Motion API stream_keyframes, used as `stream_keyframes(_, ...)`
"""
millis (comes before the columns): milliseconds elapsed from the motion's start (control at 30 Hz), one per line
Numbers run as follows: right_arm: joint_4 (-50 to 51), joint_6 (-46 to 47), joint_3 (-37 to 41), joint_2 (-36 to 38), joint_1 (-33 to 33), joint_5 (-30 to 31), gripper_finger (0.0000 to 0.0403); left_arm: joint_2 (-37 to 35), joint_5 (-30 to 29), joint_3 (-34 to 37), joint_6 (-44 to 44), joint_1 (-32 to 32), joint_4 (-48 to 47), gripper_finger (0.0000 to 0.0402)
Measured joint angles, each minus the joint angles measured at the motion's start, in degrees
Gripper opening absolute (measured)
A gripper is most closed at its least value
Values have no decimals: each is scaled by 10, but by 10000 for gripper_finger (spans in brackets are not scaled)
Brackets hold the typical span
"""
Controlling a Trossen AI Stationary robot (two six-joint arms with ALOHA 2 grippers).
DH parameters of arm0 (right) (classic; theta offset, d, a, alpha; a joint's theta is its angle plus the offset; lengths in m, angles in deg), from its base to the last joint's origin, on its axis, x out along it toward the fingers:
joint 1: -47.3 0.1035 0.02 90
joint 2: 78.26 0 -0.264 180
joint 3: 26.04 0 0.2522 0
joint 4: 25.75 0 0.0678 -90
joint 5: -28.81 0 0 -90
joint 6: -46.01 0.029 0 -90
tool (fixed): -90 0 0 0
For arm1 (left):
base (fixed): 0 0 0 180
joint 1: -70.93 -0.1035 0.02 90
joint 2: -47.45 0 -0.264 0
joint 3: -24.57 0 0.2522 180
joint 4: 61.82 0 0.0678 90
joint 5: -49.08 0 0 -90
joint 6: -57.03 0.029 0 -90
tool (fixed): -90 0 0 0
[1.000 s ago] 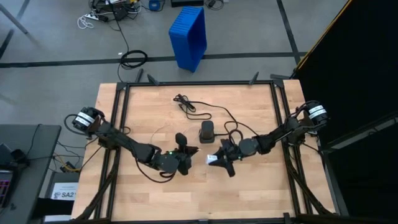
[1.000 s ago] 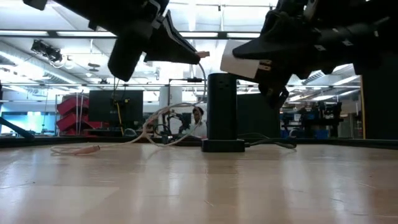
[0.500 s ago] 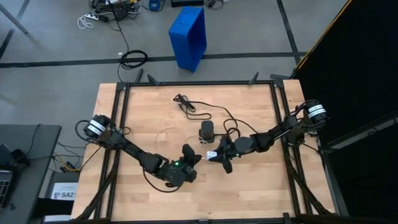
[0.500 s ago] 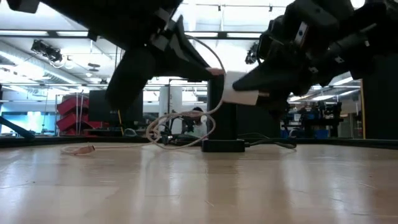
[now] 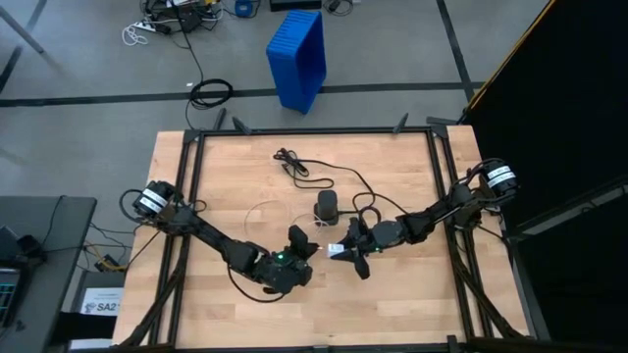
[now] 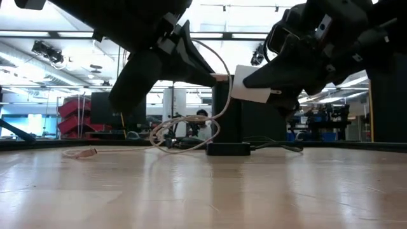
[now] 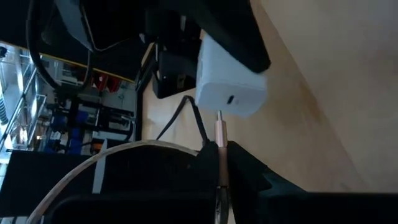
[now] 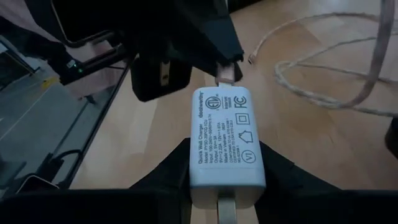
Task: Plug in charger
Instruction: Insert the charger cable into the charger adapter
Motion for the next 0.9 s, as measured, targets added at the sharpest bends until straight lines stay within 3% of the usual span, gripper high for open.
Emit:
stream_keyframes(233,4,-2,-13,0,-8,0,88,0,0,0,0,0,-1,0)
stream_keyframes(467,96,-18,-56,0,-9,-6,88,0,-2,1,-1,0,-9,0)
stream_keyframes(900,96,-2,-60,0,-13,-6,88,0,-2,1,-3,0,-7,0)
